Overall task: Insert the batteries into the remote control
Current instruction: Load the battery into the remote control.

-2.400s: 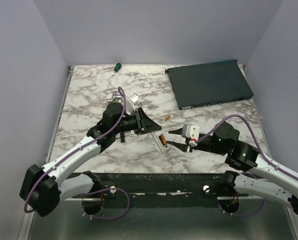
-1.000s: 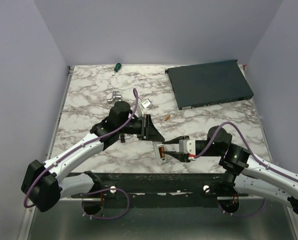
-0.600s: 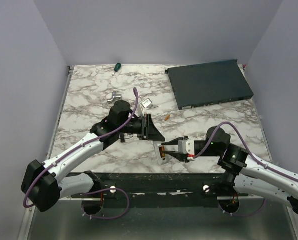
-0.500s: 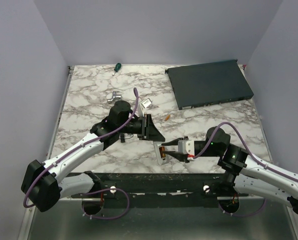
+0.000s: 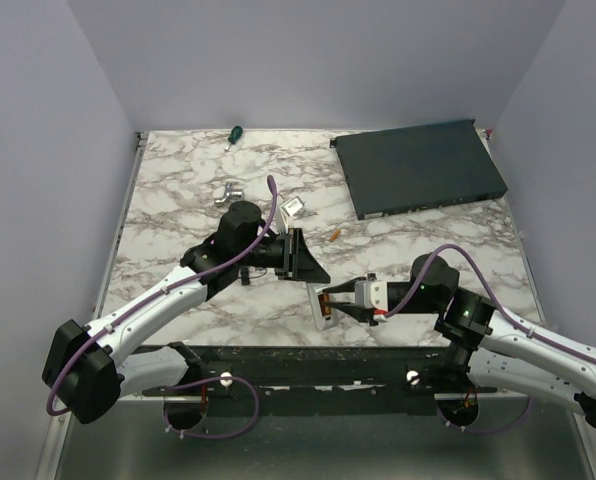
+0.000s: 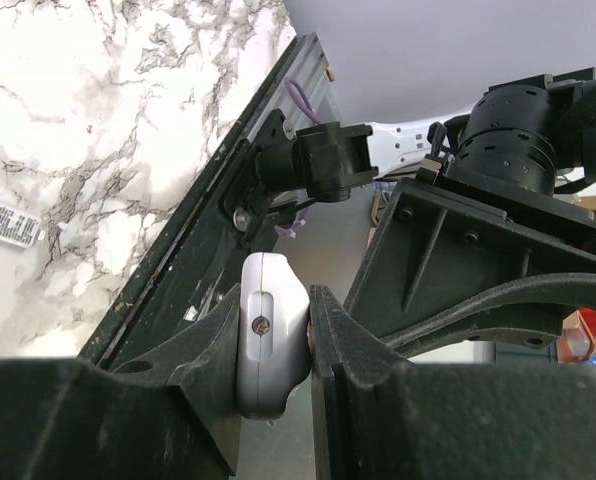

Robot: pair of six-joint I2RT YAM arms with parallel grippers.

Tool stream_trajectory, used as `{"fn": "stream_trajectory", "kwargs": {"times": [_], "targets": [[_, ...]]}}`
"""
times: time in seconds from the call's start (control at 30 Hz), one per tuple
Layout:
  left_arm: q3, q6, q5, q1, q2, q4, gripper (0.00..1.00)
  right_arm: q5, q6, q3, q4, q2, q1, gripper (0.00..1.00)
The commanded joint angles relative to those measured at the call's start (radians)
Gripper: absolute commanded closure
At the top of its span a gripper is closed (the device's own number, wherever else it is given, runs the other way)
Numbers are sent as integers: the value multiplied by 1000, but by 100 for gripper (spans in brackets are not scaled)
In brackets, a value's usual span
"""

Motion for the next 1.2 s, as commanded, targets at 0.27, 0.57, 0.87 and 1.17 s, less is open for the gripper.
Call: {"fn": "stream_trajectory", "kwargs": {"times": [0.27, 0.57, 0.87, 1.17], "targets": [[34, 7, 35, -11, -8, 25, 100, 2, 7, -1, -7, 7, 2, 71], [42, 6, 36, -11, -4, 27, 100, 3, 6, 9, -19, 7, 2, 74], [45, 2, 37, -11, -5, 29, 100, -11, 10, 6, -55, 8, 2, 74], [50, -1, 43, -10, -9, 29, 100, -20, 11, 8, -58, 17, 2, 74]]}}
